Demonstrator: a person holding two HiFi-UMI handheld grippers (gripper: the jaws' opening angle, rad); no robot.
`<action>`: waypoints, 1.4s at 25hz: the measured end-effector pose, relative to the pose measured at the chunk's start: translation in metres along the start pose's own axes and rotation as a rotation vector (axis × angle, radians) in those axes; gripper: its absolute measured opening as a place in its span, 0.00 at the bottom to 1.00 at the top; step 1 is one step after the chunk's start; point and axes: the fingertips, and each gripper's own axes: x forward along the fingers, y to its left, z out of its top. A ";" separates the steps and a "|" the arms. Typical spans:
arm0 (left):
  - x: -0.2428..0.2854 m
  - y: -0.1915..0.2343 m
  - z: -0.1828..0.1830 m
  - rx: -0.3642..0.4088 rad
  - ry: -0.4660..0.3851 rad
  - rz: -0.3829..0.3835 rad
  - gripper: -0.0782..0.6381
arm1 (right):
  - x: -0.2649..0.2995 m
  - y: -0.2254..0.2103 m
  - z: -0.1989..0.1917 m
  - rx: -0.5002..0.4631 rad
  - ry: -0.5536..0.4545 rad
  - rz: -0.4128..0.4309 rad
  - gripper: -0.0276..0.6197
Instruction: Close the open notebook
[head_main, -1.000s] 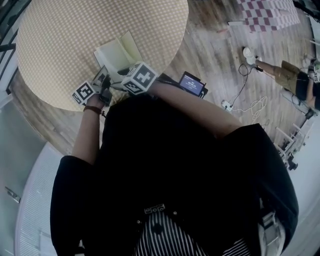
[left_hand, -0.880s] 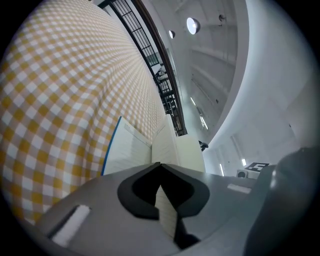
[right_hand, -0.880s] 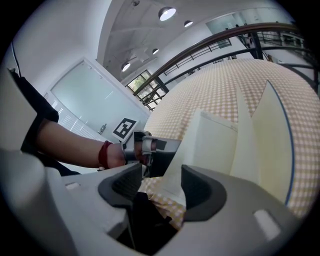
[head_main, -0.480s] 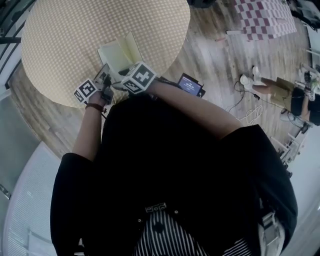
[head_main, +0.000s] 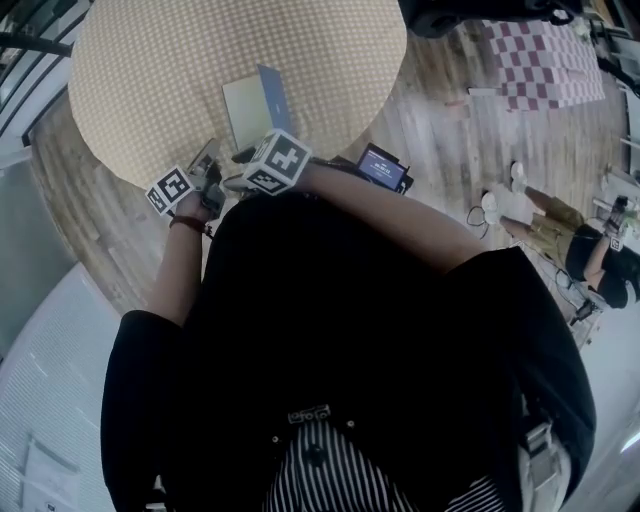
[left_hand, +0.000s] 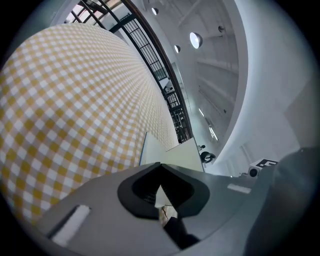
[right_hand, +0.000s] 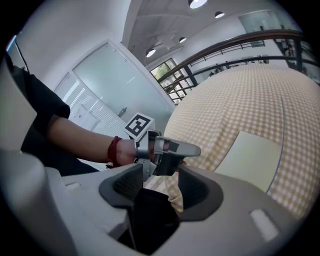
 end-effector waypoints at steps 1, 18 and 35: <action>-0.007 0.000 0.000 -0.002 -0.009 0.001 0.11 | 0.001 0.005 0.003 -0.019 -0.005 0.014 0.38; 0.000 -0.134 0.022 0.364 0.089 -0.124 0.11 | -0.088 -0.053 0.053 0.058 -0.270 -0.282 0.05; -0.003 -0.337 0.048 0.976 -0.108 -0.182 0.11 | -0.231 -0.009 0.101 0.051 -0.686 -0.448 0.05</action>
